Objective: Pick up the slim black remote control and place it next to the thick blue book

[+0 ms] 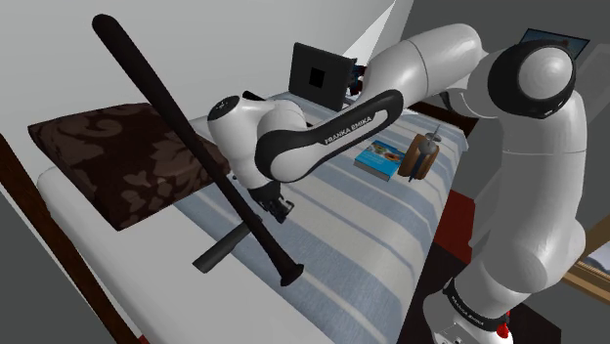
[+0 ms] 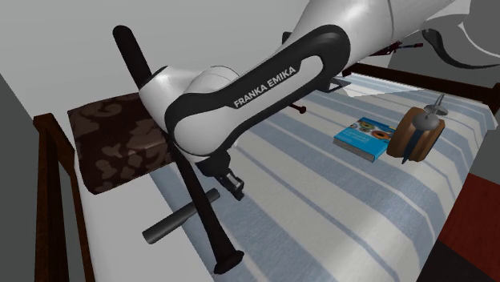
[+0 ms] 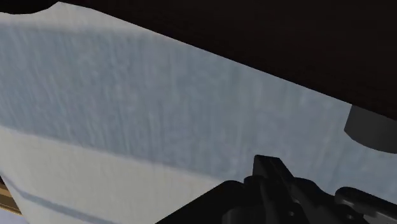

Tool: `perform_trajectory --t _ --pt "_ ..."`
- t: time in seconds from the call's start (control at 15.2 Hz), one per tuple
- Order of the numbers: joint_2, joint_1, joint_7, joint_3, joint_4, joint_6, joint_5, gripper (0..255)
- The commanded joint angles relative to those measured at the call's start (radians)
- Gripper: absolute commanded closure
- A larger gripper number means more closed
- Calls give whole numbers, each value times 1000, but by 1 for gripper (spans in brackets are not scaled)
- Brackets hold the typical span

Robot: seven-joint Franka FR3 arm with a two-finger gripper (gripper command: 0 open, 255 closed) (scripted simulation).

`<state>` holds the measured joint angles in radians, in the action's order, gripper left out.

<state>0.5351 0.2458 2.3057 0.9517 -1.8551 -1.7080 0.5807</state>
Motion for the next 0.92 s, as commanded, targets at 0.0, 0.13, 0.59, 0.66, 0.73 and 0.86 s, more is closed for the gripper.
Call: perform_trajectory --t 0.0,0.13,0.59,0.66,0.73,0.86 --pt "81 -36 22 -23 18 -455 35 255" --pt "1 -15 23 -2 12 29 12 0" --pt "67 -32 113 77 61 -131 5 0" --pt "81 -31 129 93 69 -151 12 0" --pt "98 -28 147 115 78 -169 24 0" --pt "105 -36 165 102 105 129 50 0"
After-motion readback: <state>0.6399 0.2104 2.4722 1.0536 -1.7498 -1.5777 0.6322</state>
